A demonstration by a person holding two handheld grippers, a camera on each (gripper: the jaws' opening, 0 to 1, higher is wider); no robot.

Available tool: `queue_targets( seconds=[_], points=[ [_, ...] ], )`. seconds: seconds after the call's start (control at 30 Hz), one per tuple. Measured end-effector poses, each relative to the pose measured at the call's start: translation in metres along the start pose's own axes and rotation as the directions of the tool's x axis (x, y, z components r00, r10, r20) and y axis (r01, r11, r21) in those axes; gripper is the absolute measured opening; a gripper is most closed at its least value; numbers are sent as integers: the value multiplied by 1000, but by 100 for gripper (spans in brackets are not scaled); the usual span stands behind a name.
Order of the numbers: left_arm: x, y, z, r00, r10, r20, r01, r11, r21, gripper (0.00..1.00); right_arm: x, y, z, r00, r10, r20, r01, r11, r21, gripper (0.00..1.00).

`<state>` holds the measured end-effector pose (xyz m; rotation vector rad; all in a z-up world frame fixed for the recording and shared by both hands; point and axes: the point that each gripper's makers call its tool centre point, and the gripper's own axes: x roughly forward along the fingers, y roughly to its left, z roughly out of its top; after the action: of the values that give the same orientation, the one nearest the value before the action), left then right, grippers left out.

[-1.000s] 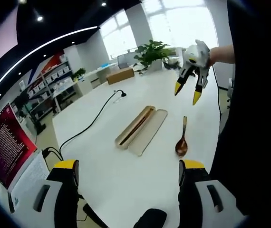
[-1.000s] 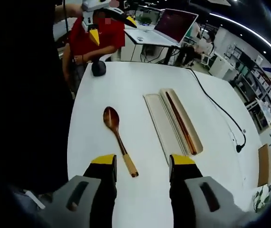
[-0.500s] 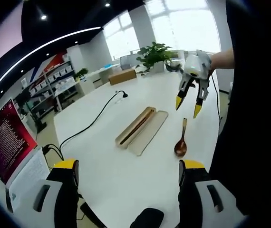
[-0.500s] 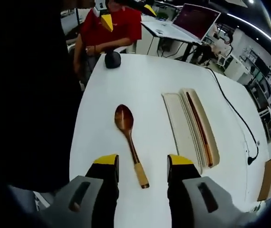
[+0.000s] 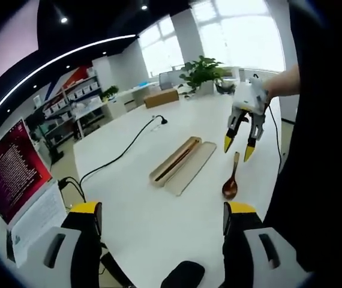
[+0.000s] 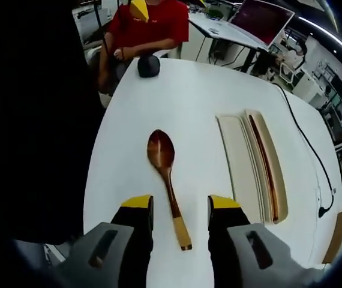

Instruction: Arrange the utensils inside the cutlery case until each visible utensil rests in its matching compartment.

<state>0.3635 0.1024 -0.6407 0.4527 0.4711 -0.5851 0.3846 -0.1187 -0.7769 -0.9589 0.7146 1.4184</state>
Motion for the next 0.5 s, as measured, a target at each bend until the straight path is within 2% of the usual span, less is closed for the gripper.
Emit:
queue_targets(
  seconds=[0.07, 0.17, 0.33, 0.43, 0.5],
  points=[
    [-1, -1, -1, 1000, 2, -1, -2, 1000, -3, 85, 4, 3, 0, 1000, 13, -9, -13, 1000, -5, 31],
    [1, 4, -14, 1000, 7, -2, -7, 1000, -7, 85, 10, 5, -2, 999, 29, -24, -29, 999, -14, 27],
    [2, 8, -27, 1000, 13, 7, -13, 1000, -11, 85, 22, 9, -4, 996, 66, -53, -68, 998, -19, 26],
    [-2, 7, -24, 1000, 18, 5, -18, 1000, -10, 85, 27, 11, -3, 994, 89, -65, -91, 996, -21, 26],
    [-3, 9, -30, 1000, 20, 3, -20, 1000, -14, 85, 30, 11, -4, 992, 99, -78, -101, 995, -24, 25]
  ],
)
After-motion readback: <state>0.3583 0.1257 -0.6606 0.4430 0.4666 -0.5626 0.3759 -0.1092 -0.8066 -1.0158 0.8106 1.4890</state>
